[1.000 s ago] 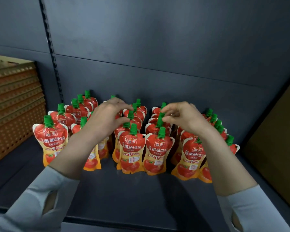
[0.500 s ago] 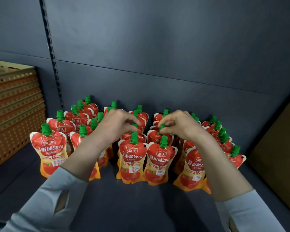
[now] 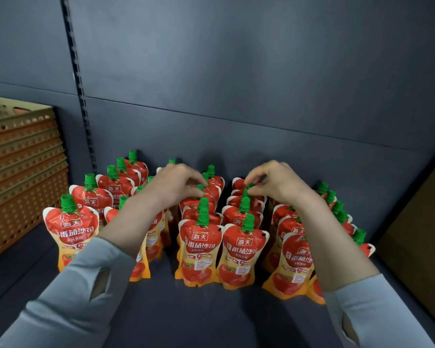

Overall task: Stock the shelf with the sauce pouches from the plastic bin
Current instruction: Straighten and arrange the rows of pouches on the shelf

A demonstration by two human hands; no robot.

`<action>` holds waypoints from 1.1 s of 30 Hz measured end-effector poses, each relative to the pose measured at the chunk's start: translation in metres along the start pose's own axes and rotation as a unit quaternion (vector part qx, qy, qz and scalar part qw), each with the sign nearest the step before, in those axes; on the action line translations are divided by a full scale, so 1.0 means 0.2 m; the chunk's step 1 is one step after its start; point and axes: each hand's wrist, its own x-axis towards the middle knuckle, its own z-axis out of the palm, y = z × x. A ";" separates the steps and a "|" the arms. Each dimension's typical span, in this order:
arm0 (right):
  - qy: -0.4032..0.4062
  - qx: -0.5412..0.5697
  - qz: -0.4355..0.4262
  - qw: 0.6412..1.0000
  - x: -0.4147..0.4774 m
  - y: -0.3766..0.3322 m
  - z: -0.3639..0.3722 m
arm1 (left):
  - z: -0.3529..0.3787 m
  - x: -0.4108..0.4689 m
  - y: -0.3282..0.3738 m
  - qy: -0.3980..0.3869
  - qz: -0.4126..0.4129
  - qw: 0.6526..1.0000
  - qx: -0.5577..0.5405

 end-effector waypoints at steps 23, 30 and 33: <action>-0.033 -0.046 0.012 0.998 0.15 0.09 0.06 | 0.06 0.18 0.00 0.032 -0.020 0.999 0.005; -0.025 -0.015 0.024 0.999 0.19 0.14 0.09 | 0.12 0.22 0.00 0.063 -0.016 0.997 -0.041; 0.000 0.002 0.024 1.000 0.15 0.13 0.08 | 0.10 0.19 -0.02 0.053 -0.010 0.998 -0.031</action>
